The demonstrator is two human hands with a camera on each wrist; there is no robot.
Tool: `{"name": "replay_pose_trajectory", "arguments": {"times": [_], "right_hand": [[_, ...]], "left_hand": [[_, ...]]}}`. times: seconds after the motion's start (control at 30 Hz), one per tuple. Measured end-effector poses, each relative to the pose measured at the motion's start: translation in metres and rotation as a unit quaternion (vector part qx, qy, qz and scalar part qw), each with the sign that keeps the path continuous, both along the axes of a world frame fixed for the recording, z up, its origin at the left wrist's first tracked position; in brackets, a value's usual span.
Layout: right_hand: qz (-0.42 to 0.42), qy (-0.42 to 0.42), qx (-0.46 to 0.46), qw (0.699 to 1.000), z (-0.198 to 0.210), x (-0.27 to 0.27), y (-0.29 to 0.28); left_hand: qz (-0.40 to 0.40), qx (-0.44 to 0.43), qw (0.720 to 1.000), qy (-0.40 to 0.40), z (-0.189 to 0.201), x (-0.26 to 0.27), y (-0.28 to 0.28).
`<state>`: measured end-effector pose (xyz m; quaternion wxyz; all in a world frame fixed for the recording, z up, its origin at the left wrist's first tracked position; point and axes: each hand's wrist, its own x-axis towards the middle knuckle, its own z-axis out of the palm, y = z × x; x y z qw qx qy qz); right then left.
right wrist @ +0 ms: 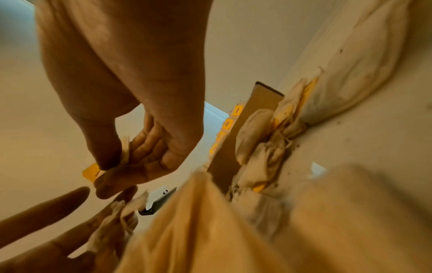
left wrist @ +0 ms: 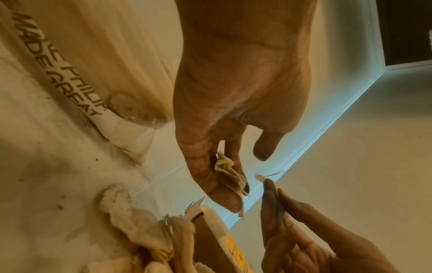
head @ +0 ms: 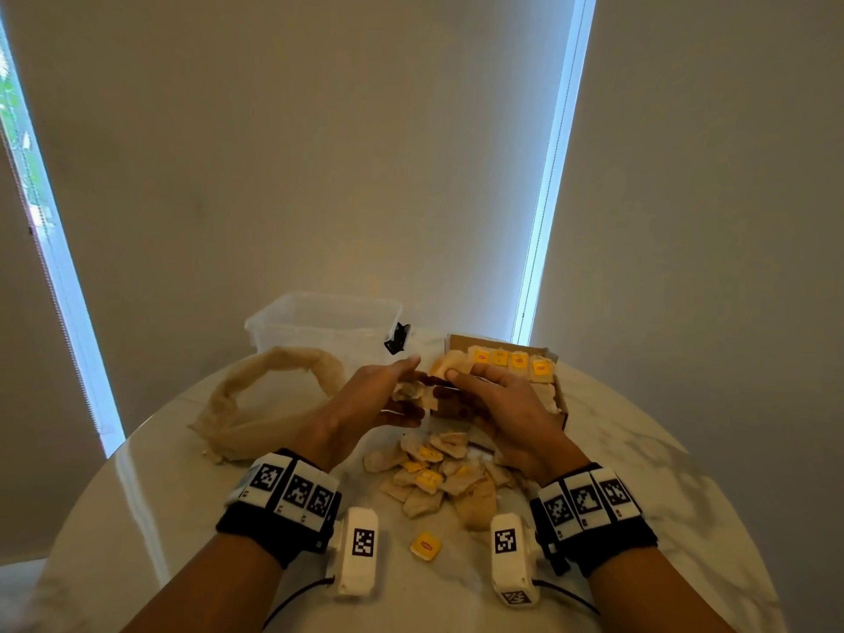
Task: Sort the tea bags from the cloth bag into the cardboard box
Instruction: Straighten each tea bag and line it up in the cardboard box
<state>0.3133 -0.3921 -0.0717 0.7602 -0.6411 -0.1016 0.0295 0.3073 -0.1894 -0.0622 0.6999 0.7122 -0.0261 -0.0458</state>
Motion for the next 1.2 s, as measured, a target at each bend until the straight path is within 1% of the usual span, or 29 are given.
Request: {"name": "replay_pose_trajectory", "arguments": {"times": [0.1, 0.2, 0.27, 0.37, 0.43, 0.47, 0.57, 0.63, 0.7, 0.83, 0.9, 0.97, 1.07, 1.2], "right_hand": [[0.008, -0.006, -0.01, 1.0, 0.0, -0.004, 0.003], [0.022, -0.013, -0.038, 0.999, 0.002, -0.007, 0.003], [0.007, -0.012, -0.053, 0.998, 0.003, -0.005, -0.002], [-0.048, -0.018, -0.063, 0.997, 0.004, 0.001, -0.017], [-0.076, -0.029, -0.071, 0.994, 0.005, 0.003, -0.023], [-0.074, -0.034, -0.071, 0.994, 0.006, 0.002, -0.023], [-0.018, -0.073, -0.108, 0.991, 0.007, -0.003, -0.017], [0.008, -0.099, -0.149, 0.984, 0.004, -0.004, -0.013], [0.002, -0.112, -0.169, 0.979, 0.001, -0.003, -0.012], [-0.03, -0.103, -0.125, 0.986, 0.0, 0.0, -0.012], [-0.029, -0.1, -0.111, 0.988, -0.002, 0.0, -0.01], [-0.02, -0.103, -0.117, 0.988, -0.003, -0.001, -0.008], [-0.011, -0.115, -0.158, 0.981, -0.002, -0.003, -0.009], [-0.009, -0.138, -0.237, 0.962, 0.003, -0.002, -0.016]], "left_hand": [[0.005, 0.008, 0.999, -0.052, -0.003, 0.0, 0.0], [0.029, 0.014, 0.995, -0.091, -0.004, 0.001, 0.0], [0.049, 0.02, 0.993, -0.107, -0.004, 0.002, 0.0], [0.062, 0.032, 0.99, -0.125, -0.003, 0.002, 0.005], [0.053, 0.05, 0.989, -0.132, -0.005, 0.003, 0.008], [0.044, 0.065, 0.988, -0.137, -0.005, 0.004, 0.009], [0.001, 0.128, 0.98, -0.153, -0.006, 0.005, 0.009], [-0.023, 0.164, 0.974, -0.157, -0.005, 0.005, 0.01], [-0.034, 0.177, 0.971, -0.157, -0.005, 0.005, 0.01], [-0.021, 0.16, 0.975, -0.154, -0.007, 0.006, 0.008], [-0.013, 0.148, 0.977, -0.151, -0.008, 0.007, 0.008], [-0.006, 0.146, 0.978, -0.151, -0.009, 0.008, 0.008], [-0.013, 0.159, 0.976, -0.145, -0.01, 0.01, 0.009], [-0.038, 0.187, 0.972, -0.139, -0.013, 0.011, 0.006]]}}
